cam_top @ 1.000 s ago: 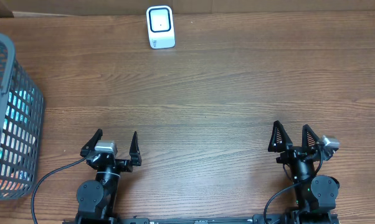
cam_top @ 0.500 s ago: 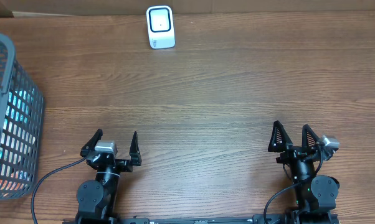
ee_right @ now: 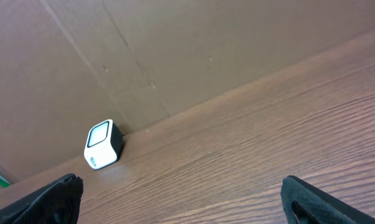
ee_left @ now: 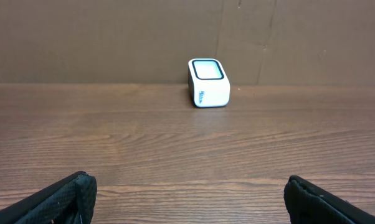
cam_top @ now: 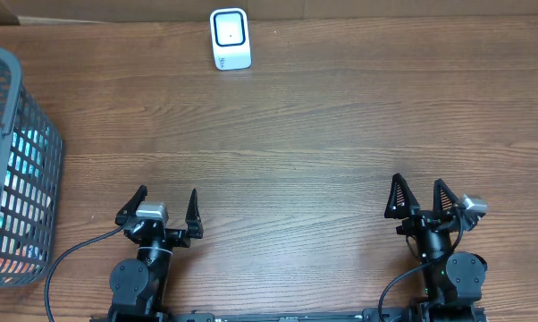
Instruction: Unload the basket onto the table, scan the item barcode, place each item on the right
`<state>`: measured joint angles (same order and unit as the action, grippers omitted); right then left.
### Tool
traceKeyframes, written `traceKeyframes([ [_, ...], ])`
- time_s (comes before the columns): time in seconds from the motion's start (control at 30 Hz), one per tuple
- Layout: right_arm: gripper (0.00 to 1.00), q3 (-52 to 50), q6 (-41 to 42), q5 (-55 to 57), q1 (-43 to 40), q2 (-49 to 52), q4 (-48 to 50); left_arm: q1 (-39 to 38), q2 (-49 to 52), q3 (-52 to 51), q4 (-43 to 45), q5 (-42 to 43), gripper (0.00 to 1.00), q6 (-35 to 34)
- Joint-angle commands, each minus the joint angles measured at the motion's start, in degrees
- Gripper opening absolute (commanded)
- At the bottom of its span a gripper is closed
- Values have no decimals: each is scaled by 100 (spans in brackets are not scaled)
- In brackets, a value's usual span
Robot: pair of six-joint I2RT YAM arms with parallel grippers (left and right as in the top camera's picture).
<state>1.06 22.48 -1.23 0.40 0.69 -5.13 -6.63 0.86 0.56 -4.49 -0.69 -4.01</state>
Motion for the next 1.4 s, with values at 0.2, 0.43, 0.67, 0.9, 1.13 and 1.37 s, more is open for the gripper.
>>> traceKeyframes([
  [0.2, 100, -61, -2, 17, -15, -52, 39, 35, -57, -24, 31, 4, 99, 151],
  [0.43, 100, -61, -2, 17, -15, -52, 39, 33, -55, -24, 22, 31, 99, 146],
  [0.67, 100, -61, -2, 17, -15, -52, 39, 33, -55, 17, 66, 28, 100, 155],
  [0.9, 100, -61, -2, 17, -15, -52, 39, 35, -50, 372, -179, 26, 100, 280],
  [1.13, 100, -61, -2, 17, -15, -52, 39, 35, -37, 857, -592, 4, 100, 452],
  [1.37, 100, -61, -2, 17, -15, -52, 39, 33, 321, 1255, -778, 28, 100, 439],
])
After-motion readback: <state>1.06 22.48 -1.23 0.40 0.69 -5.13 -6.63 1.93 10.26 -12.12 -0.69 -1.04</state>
